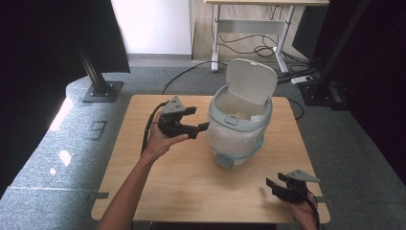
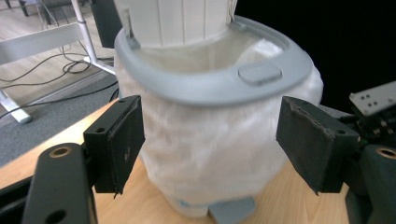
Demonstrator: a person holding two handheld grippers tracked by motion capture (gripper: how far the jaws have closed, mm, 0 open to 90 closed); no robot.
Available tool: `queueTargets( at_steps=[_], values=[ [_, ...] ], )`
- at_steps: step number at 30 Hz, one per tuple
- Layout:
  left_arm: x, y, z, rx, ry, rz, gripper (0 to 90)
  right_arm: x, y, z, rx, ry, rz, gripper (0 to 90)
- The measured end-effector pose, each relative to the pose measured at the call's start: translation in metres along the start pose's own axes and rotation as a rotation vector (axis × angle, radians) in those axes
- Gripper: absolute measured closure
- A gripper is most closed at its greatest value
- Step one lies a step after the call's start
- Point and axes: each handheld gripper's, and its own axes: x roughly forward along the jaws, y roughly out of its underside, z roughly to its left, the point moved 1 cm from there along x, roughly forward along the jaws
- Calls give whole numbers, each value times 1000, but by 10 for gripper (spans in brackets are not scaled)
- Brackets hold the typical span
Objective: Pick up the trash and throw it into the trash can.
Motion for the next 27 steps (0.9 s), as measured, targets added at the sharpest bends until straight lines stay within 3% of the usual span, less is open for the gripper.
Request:
queueTargets(
  at_steps=[2,9,19,27],
  values=[
    [-3,4,-1,-1,-2,-2,230,-1,-1,0,1,0,-2,386],
    [-21,42,-10,-21,0,12,223,-1,-2,-2,0,-3,-5,384],
    [-31,81,-23,-29,-14,34,220,1,-2,-3,0,-3,-2,384],
    [-32,102,-17,-64,-19,45,220,-1,-7,-4,-1,-7,-22,380]
  ],
)
